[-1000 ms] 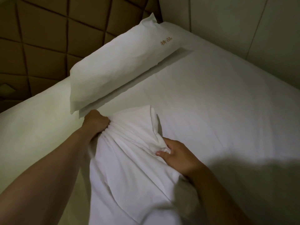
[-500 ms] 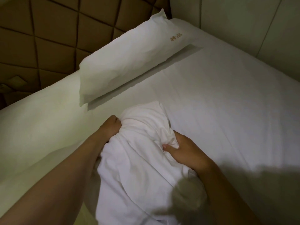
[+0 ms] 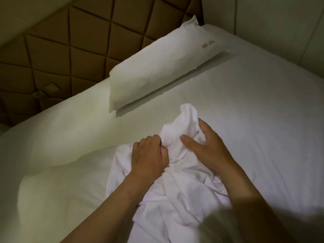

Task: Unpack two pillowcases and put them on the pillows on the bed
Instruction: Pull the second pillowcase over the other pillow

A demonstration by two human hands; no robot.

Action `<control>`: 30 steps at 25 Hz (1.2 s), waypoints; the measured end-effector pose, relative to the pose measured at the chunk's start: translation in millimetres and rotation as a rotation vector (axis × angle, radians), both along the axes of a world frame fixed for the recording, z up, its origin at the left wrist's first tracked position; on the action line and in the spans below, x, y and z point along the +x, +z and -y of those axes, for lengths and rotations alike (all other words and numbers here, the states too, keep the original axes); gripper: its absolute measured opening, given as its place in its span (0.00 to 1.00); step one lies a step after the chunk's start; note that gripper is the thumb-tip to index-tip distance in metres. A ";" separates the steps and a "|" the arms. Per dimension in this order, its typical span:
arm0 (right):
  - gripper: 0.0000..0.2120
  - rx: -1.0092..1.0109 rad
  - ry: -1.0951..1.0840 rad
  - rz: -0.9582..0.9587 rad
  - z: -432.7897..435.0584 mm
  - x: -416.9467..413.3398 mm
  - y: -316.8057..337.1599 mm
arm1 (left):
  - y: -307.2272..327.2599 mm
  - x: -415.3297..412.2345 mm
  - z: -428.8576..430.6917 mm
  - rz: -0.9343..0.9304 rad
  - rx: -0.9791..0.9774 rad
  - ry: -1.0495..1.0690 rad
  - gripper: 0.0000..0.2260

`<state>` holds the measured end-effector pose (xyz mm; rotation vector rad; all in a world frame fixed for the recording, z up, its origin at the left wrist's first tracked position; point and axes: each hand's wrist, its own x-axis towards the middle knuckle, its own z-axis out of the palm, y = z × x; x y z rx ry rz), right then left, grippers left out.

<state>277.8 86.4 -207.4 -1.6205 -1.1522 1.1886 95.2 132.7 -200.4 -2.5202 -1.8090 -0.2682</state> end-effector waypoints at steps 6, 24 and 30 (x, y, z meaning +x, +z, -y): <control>0.11 0.099 0.012 -0.037 4.3 0.6 -5.9 | 26.6 0.3 17.4 0.236 -0.173 0.059 0.08; 0.12 0.224 -0.239 -0.025 -3.0 -5.7 -24.6 | 44.1 -28.5 -28.1 0.271 -0.379 0.190 0.10; 0.08 0.693 -0.565 0.361 8.5 -8.1 8.6 | 27.3 -22.0 -8.6 0.254 -0.641 0.195 0.08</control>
